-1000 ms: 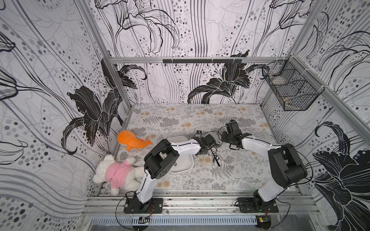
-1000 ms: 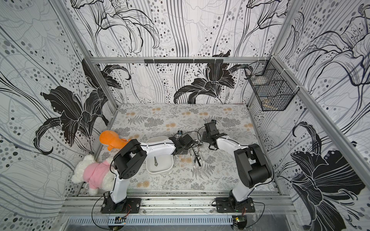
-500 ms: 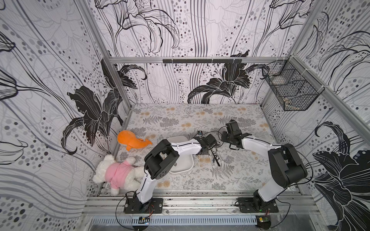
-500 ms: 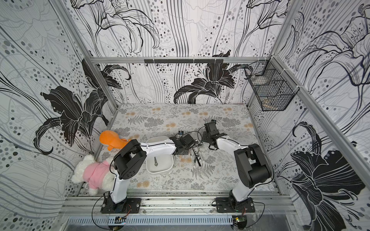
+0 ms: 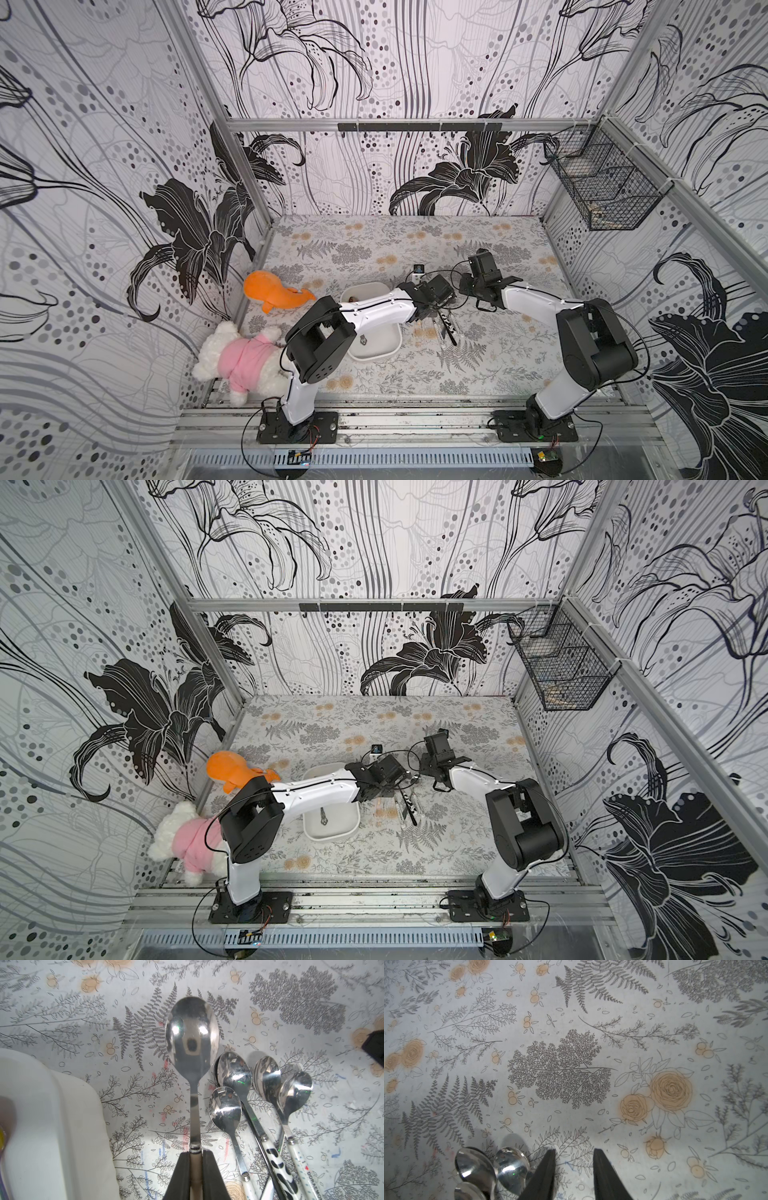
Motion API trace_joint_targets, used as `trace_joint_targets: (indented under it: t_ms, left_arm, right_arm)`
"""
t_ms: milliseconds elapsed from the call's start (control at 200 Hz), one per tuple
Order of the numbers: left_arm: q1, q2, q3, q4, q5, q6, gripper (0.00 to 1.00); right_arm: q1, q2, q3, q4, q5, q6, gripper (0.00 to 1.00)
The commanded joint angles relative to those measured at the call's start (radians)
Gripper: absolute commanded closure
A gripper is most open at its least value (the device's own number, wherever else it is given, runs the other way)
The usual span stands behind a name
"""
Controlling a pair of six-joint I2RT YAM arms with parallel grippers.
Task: Put the spoon into the storage box
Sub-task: Pick up the spoon from the center of the board.
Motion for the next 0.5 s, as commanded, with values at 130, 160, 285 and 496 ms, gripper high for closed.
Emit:
trace_joint_targets:
  t_ms: [130,160,285,496]
  left_arm:
    - [-0.003,-0.174,-0.077,-0.084,-0.107,-0.061,1.00]
    - [-0.004,-0.195,-0.094,-0.094,-0.112,-0.070,1.00]
    - [-0.004,-0.277,-0.186,-0.112,-0.115,-0.107,1.00]
    - [0.019,-0.380,-0.366,-0.067,-0.093,-0.153,1.00]
  right_arm:
    - [0.000,-0.002,-0.001,0.003,-0.002,0.007,0.65]
    - [0.000,-0.001,-0.001,0.006,-0.006,0.007,0.65]
    - [-0.001,0.009,0.004,0.008,-0.018,0.009,0.65]
    - [0.000,0.010,-0.002,0.012,-0.025,0.012,0.65]
